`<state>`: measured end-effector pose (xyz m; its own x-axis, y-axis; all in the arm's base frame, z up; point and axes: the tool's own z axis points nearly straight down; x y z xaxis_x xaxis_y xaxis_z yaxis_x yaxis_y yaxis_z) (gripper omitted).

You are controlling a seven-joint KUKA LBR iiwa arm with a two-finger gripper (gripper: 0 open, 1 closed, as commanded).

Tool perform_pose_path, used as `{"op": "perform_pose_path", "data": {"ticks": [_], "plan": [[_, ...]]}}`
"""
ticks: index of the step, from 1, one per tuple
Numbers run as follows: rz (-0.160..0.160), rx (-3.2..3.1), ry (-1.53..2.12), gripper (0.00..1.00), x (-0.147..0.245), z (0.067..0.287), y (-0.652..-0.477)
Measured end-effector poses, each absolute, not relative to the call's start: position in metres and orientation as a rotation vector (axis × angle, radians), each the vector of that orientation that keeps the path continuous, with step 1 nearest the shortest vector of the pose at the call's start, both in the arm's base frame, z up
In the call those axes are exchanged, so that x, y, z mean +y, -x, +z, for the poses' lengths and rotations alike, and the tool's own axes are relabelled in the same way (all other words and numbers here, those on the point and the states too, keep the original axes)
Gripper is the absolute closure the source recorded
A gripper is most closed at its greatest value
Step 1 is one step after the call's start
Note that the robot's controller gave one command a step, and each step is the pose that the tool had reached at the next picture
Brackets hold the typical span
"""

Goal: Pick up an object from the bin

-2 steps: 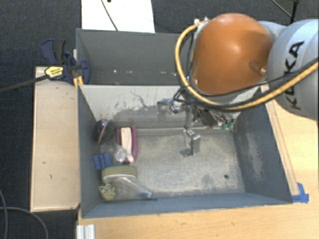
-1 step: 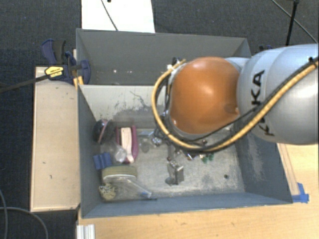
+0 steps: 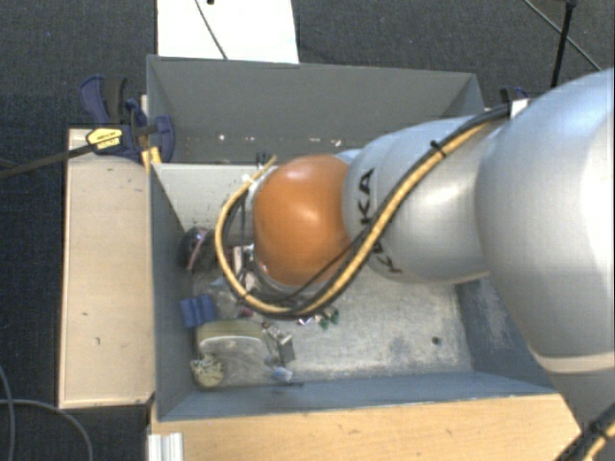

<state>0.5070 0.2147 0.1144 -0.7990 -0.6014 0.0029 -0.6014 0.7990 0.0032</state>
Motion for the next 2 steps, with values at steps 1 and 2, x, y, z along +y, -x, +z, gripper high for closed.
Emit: {"op": "perform_pose_path", "data": {"ticks": [1,2], "plan": [[-0.001,-2.851,-1.329,0.0,0.208,0.091,-0.524],[0.015,-2.774,-1.543,0.0,0.205,0.078,-0.494]]}}
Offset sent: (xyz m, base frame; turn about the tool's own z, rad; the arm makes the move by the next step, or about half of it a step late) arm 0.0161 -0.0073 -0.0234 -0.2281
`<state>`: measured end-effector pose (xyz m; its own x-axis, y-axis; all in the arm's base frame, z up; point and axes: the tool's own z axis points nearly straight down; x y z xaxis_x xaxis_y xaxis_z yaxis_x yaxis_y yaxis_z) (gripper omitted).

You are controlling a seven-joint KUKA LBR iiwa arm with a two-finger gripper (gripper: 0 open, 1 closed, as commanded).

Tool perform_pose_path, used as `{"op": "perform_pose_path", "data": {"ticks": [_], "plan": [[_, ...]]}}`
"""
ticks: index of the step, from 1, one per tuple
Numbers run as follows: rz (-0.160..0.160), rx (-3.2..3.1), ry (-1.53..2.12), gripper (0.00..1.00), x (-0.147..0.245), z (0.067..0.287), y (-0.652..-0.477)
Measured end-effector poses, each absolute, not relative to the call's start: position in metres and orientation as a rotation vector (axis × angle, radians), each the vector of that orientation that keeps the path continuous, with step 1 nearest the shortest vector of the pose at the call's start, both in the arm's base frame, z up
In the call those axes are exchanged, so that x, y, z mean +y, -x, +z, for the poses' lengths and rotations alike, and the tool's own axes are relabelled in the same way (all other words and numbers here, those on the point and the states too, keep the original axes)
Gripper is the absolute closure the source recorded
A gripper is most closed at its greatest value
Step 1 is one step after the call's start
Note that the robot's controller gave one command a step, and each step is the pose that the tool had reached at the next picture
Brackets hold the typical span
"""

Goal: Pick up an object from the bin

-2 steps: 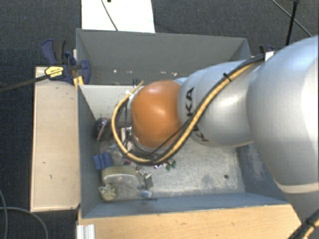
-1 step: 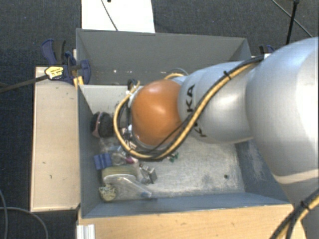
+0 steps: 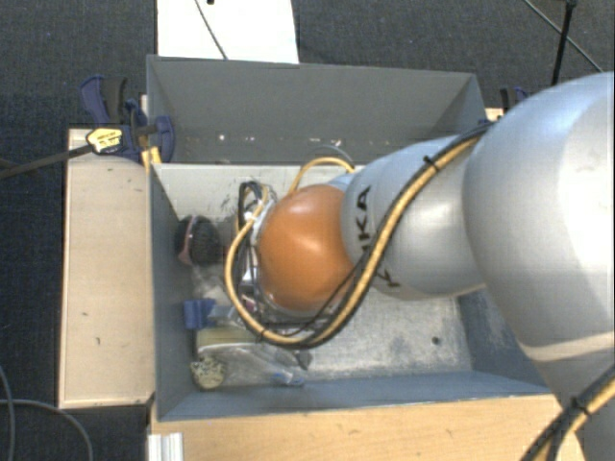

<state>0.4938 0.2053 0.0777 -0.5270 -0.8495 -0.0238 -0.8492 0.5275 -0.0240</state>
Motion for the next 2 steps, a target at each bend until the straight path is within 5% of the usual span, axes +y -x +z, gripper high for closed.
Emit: {"op": "perform_pose_path", "data": {"ticks": [1,2], "plan": [[-0.015,2.702,1.505,1.0,0.208,0.083,-0.498],[-0.023,2.643,1.671,1.0,0.219,0.077,-0.512]]}}
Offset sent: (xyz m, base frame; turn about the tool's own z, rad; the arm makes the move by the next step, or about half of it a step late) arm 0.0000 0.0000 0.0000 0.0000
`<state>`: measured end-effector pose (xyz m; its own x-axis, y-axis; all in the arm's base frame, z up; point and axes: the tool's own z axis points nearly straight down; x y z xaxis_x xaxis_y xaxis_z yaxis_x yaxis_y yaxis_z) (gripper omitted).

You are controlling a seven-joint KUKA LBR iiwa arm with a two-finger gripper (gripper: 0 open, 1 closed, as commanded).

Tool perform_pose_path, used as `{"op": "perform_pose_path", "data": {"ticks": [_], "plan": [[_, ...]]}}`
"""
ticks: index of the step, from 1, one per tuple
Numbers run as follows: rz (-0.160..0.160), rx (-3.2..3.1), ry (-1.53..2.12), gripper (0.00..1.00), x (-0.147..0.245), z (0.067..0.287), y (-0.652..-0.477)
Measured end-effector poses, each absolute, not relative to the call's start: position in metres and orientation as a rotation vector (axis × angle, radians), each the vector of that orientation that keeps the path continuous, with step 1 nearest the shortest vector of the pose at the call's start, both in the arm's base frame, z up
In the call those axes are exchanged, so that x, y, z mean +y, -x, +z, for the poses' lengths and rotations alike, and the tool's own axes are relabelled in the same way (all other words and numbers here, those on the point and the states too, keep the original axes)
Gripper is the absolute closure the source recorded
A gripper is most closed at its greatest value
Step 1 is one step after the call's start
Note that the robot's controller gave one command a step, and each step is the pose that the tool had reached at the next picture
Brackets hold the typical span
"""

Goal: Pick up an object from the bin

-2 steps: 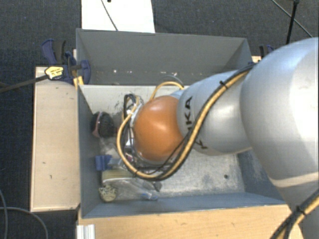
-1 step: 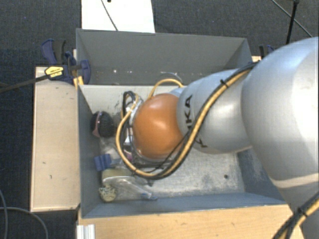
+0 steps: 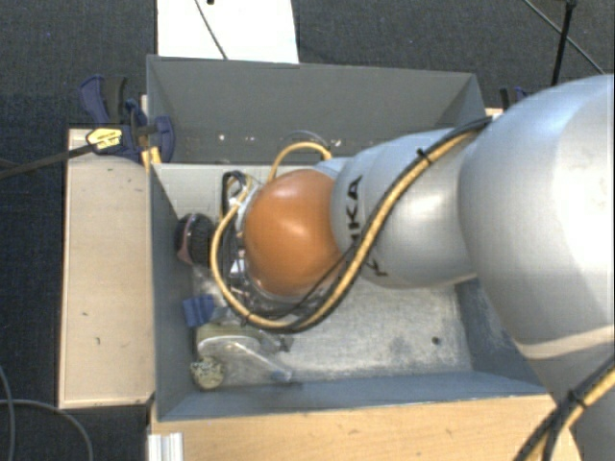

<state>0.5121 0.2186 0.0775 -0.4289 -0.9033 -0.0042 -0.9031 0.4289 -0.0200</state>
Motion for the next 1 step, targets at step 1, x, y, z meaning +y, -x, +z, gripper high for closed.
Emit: {"op": "perform_pose_path", "data": {"ticks": [1], "plan": [[-0.002,2.622,1.714,1.0,0.2151,0.2051,-0.4938]]}}
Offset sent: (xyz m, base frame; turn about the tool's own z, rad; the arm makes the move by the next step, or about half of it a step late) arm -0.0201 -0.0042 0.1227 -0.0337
